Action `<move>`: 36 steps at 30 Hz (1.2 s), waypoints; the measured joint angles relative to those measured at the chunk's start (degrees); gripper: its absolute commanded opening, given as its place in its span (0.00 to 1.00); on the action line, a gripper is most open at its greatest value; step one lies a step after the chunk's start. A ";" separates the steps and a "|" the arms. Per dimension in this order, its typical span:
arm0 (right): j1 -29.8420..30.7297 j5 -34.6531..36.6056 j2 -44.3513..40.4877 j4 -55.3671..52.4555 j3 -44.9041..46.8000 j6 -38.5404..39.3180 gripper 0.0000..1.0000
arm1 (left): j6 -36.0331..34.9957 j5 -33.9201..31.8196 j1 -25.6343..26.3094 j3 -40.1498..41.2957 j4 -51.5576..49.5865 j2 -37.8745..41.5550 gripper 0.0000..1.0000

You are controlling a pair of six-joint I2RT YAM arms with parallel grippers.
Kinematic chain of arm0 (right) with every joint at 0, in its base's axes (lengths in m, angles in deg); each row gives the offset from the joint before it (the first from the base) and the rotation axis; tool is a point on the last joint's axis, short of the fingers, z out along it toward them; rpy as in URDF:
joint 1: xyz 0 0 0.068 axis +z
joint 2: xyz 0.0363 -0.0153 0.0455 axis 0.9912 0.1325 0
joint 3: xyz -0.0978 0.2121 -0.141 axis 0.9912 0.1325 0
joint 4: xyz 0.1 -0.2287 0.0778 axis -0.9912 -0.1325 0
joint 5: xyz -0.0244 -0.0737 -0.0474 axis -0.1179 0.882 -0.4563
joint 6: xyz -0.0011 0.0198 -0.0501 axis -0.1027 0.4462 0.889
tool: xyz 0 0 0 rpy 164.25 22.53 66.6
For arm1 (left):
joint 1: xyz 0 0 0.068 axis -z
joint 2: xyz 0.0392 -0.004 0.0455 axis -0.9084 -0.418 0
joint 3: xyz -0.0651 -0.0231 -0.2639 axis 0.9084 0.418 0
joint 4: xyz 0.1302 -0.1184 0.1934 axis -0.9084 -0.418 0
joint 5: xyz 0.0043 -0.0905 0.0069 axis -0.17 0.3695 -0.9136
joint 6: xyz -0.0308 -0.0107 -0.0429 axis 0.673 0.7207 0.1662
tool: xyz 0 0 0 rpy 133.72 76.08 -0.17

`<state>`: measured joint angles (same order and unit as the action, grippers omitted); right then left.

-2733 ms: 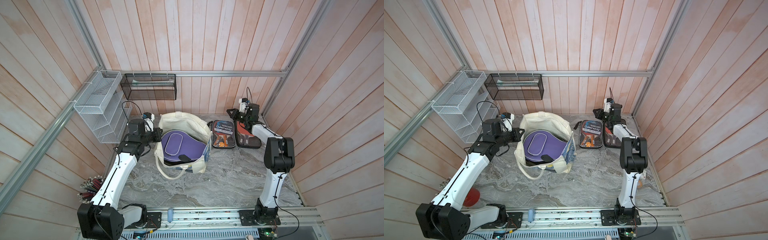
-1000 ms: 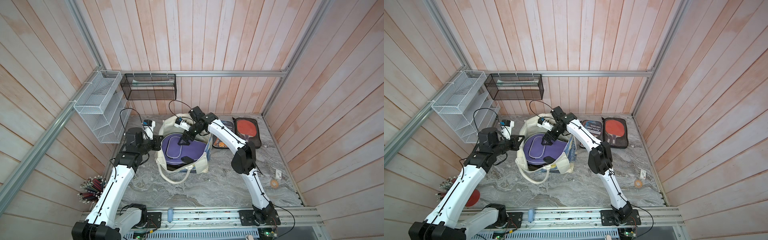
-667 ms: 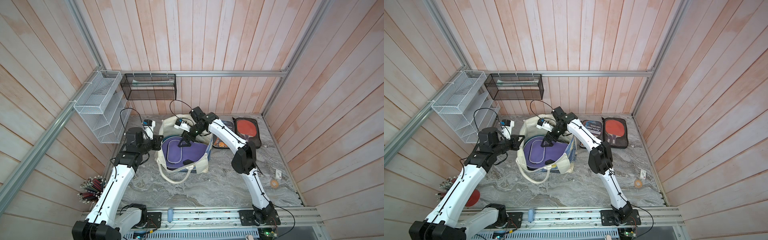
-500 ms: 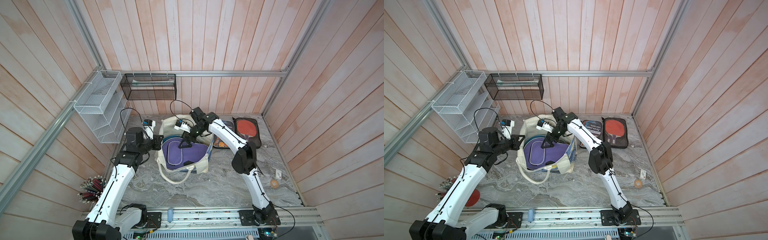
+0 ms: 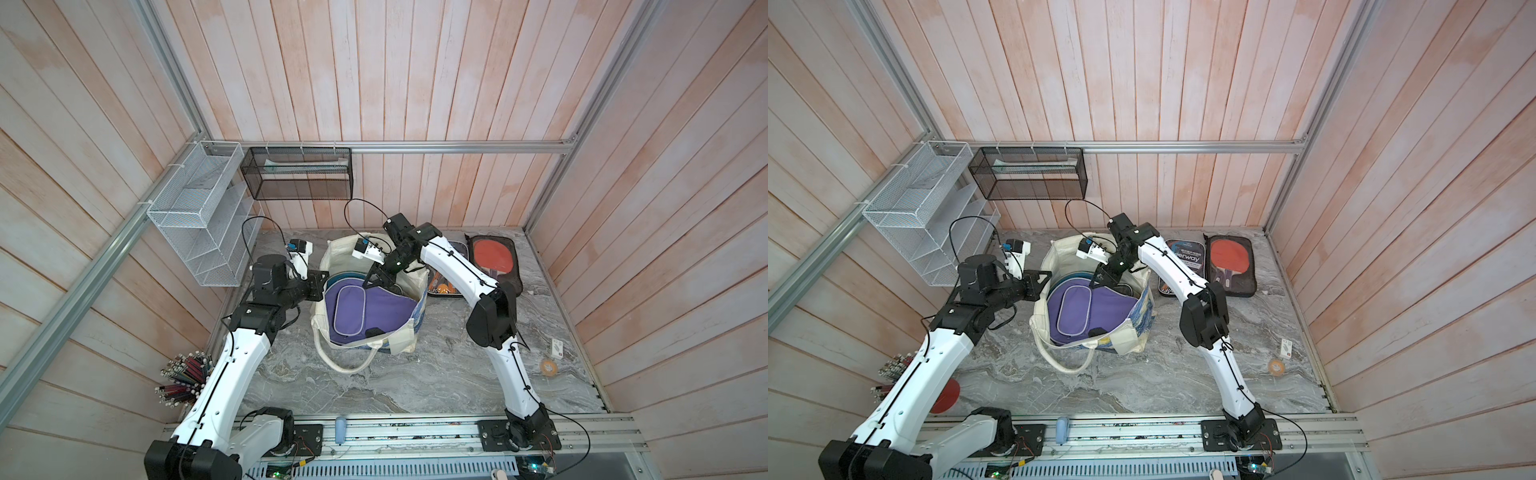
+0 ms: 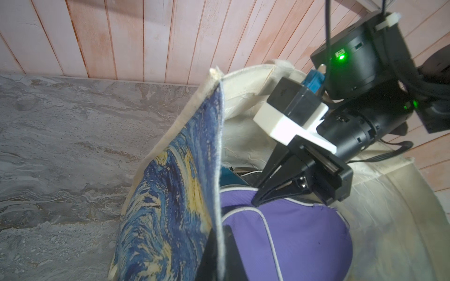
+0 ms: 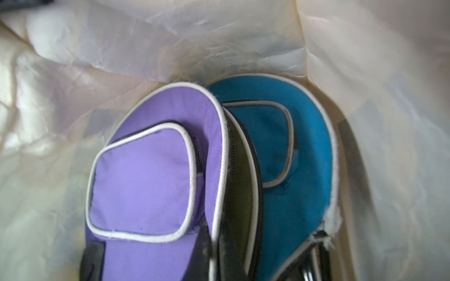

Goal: Remove the ping pong set from the canvas bag
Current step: Pick up the ping pong set from the canvas bag.

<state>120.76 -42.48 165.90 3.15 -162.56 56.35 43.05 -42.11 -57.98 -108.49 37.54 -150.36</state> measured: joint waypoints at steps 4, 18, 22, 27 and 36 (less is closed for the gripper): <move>0.07 0.02 -0.02 -0.02 0.00 -0.44 0.00 | 0.02 0.00 0.00 0.00 0.04 0.00 0.00; 0.98 5.42 -8.87 8.48 4.83 -7.04 0.00 | 0.39 -0.50 -0.02 0.46 1.27 0.00 0.00; 0.79 8.20 -13.86 13.35 6.14 -9.44 0.00 | 0.61 -1.55 -0.09 0.57 1.86 0.00 0.00; -0.22 10.43 -18.78 18.43 6.95 -11.04 0.00 | 1.11 -2.95 -0.24 0.57 2.56 0.00 0.00; -2.08 10.99 -27.76 27.78 12.76 -11.80 0.00 | 1.99 -2.78 -0.11 0.57 3.52 -0.85 0.00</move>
<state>118.68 -31.49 138.15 30.93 -149.80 44.54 45.04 -44.88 -58.09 -107.93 41.06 -151.21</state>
